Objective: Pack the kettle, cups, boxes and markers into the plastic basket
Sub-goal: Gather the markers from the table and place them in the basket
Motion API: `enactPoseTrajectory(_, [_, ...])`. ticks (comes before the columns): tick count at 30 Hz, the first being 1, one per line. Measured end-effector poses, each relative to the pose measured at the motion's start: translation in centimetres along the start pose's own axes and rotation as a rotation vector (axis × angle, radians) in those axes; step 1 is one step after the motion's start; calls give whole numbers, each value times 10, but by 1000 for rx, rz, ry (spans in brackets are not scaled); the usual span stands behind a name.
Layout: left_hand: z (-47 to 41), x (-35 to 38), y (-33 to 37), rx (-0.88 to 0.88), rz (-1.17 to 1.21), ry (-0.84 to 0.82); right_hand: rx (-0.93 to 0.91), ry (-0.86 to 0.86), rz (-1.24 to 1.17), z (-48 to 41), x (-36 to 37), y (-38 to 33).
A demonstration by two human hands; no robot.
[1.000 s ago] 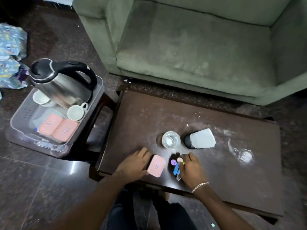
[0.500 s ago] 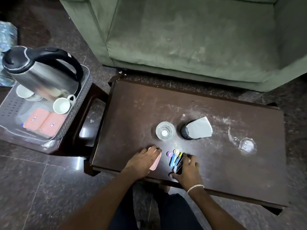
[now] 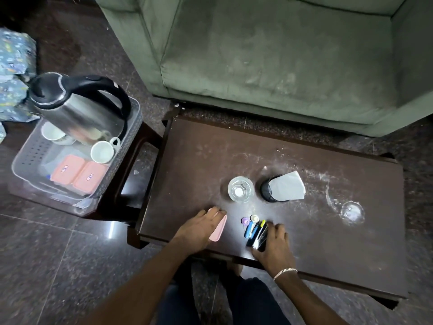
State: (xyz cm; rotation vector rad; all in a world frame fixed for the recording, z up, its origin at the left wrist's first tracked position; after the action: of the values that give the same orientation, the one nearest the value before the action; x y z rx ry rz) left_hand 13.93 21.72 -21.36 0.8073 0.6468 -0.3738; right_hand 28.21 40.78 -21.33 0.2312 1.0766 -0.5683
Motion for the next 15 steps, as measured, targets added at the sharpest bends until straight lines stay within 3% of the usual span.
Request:
enactPoseTrajectory(7, [55, -71, -24, -38, -6, 58, -124, 39, 30, 20, -49, -76])
enactPoseTrajectory(11, [101, -128, -53, 43, -164, 170, -222, 133, 2, 13, -84, -154])
enactPoseTrajectory(15, [156, -187, -113, -55, -93, 281, -362, 172, -24, -3, -112, -253])
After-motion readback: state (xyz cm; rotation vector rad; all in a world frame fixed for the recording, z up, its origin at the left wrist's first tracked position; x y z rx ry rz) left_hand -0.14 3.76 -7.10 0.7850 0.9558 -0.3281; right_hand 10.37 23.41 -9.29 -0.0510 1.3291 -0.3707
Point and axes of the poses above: each hand's wrist, its own z-axis away from the middle knuckle, its own x-axis out of the palm, y = z × x, the point moved 5 cm from there along -z, towards the middle knuckle, and after that the axes turned 13 degrees about z, right-handed, at the moved point
